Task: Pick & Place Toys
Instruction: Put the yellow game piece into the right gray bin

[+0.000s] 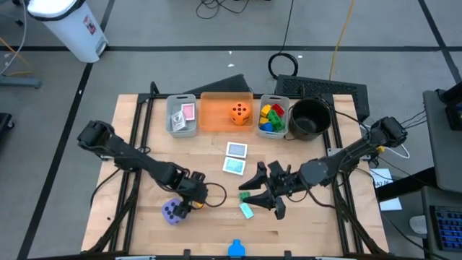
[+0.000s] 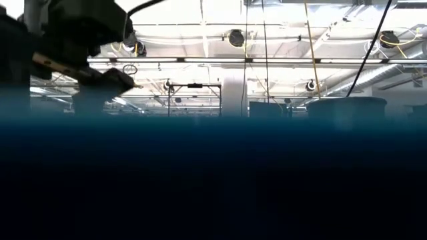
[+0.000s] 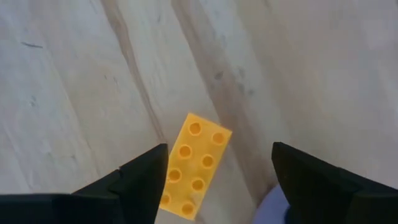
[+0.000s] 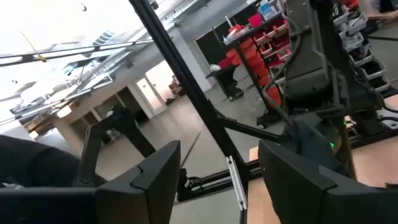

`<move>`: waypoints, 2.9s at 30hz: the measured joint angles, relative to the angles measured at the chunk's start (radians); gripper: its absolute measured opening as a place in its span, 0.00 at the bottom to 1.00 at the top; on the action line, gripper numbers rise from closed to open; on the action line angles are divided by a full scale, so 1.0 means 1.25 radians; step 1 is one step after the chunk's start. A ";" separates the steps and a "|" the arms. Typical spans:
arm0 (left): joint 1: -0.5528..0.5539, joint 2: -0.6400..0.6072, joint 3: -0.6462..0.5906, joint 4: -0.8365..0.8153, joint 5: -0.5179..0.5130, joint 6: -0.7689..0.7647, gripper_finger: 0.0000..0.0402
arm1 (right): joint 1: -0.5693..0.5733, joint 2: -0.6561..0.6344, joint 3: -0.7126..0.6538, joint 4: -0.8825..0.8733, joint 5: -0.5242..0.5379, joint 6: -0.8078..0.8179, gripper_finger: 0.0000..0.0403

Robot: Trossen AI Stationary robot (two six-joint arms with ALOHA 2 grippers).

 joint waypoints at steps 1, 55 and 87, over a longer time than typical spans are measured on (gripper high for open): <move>0.000 0.009 0.000 0.000 0.000 0.009 0.75 | 0.000 0.000 0.000 -0.002 0.000 0.000 0.51; 0.050 0.074 0.069 -0.159 -0.087 -0.093 0.77 | -0.026 0.000 0.000 -0.034 0.006 -0.048 0.51; 0.065 0.120 0.070 -0.187 -0.038 -0.215 0.34 | -0.026 0.000 0.000 -0.035 0.006 -0.045 0.51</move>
